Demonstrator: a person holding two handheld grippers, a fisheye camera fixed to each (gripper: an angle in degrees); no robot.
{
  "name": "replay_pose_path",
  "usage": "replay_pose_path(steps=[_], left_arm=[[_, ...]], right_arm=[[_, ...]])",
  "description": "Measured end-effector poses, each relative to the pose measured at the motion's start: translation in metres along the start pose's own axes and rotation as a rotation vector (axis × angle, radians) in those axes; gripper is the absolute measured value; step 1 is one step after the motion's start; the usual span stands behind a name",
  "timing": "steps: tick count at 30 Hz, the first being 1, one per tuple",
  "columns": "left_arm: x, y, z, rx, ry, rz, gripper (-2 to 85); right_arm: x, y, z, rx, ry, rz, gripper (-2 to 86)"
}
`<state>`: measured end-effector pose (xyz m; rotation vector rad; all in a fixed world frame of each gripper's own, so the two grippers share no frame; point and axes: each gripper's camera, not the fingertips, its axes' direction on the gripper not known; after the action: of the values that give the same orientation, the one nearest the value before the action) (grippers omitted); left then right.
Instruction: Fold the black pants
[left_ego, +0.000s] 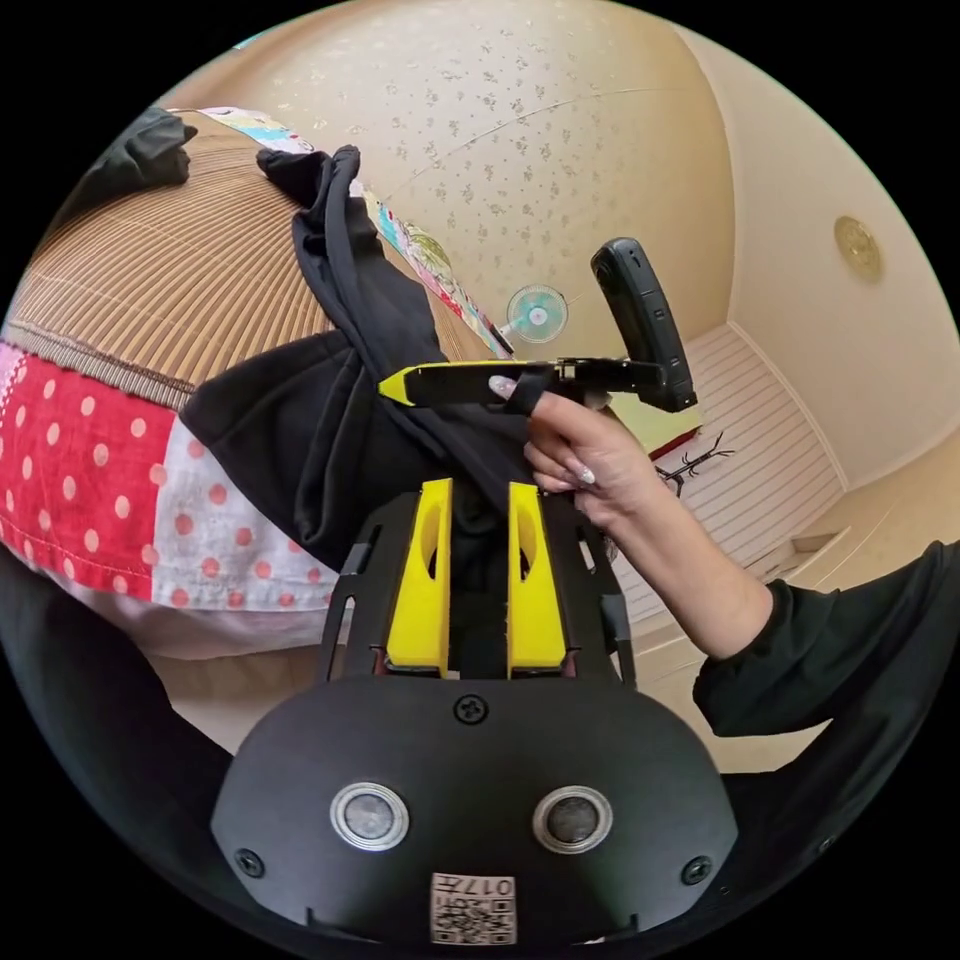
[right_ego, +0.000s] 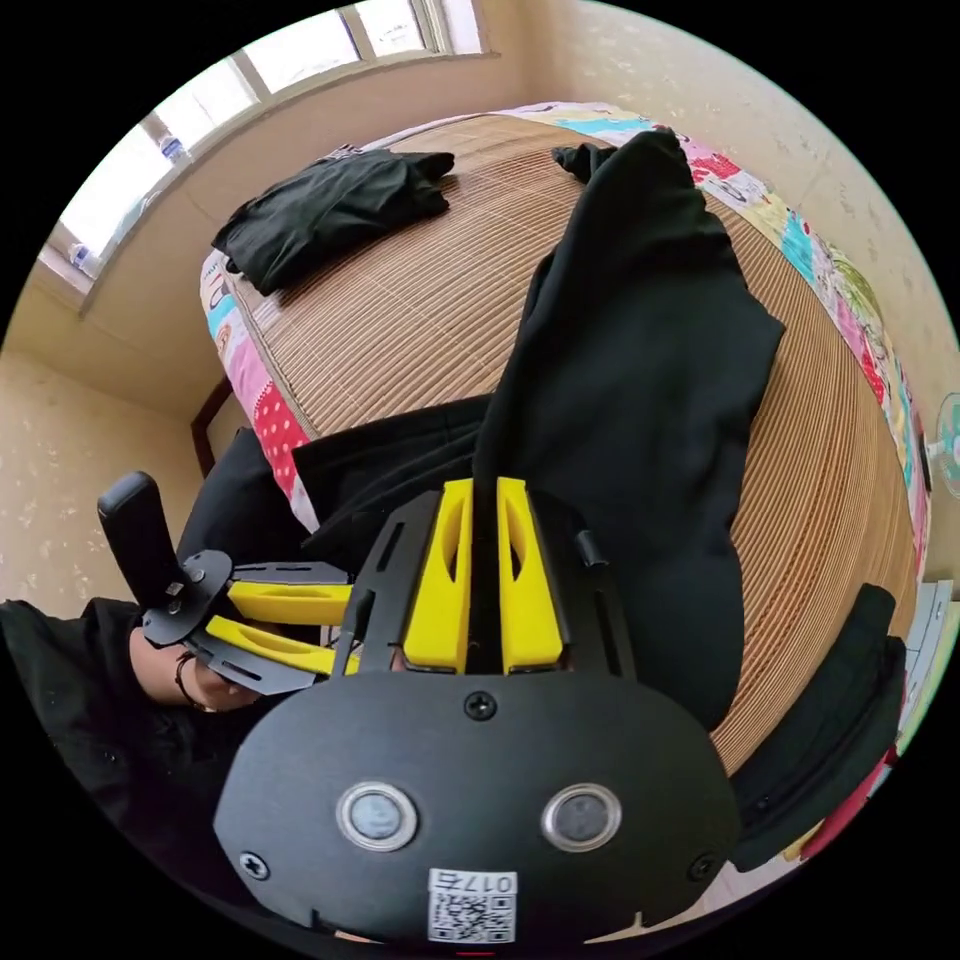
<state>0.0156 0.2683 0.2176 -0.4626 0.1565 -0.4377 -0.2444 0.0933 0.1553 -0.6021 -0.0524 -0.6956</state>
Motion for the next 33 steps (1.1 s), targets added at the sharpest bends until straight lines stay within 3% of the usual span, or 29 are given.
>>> replay_pose_path(steps=[6, 8, 14, 18, 21, 23, 24, 26, 28, 29, 31, 33], left_arm=[[-0.017, -0.005, -0.029, 0.118, 0.114, -0.065, 13.4], [-0.021, -0.008, -0.029, 0.109, 0.152, -0.067, 13.7], [-0.031, -0.022, -0.010, -0.007, 0.205, -0.094, 11.9], [-0.046, -0.036, -0.014, -0.012, 0.436, -0.077, 5.3], [-0.056, -0.050, -0.080, 0.218, 0.730, -0.008, 0.0], [-0.072, -0.055, -0.137, 0.365, 0.825, 0.013, -0.6], [-0.081, -0.052, -0.179, 0.447, 0.747, 0.021, -0.8], [-0.086, -0.043, -0.230, 0.520, 0.481, 0.008, -0.9], [-0.088, -0.027, -0.253, 0.585, 0.260, -0.082, -1.0], [-0.089, -0.025, -0.252, 0.590, 0.257, -0.096, -1.0], [-0.091, -0.034, -0.228, 0.497, 0.283, -0.128, -1.0], [-0.085, -0.049, -0.209, 0.397, 0.301, -0.106, -1.0]], right_arm=[[0.113, 0.049, -0.066, 0.248, -0.506, 0.182, 3.0], [0.165, 0.082, -0.050, 0.338, -0.808, 0.323, 2.9], [0.221, 0.150, 0.022, 0.573, -1.337, 0.581, 2.7], [0.248, 0.157, -0.002, 0.656, -1.365, 0.596, 2.7], [0.294, 0.177, -0.054, 0.897, -1.403, 0.655, 2.7], [0.341, 0.200, -0.108, 1.084, -1.306, 0.696, 2.6], [0.352, 0.205, -0.124, 1.106, -1.234, 0.698, 2.6], [0.394, 0.229, -0.181, 1.106, -0.862, 0.785, 2.6], [0.410, 0.245, -0.212, 1.044, -0.527, 0.866, 2.7], [0.411, 0.250, -0.227, 0.941, -0.297, 0.945, 2.8], [0.394, 0.241, -0.237, 0.787, -0.034, 0.999, 4.4], [0.362, 0.212, -0.232, 0.710, 0.027, 0.826, 7.4]])
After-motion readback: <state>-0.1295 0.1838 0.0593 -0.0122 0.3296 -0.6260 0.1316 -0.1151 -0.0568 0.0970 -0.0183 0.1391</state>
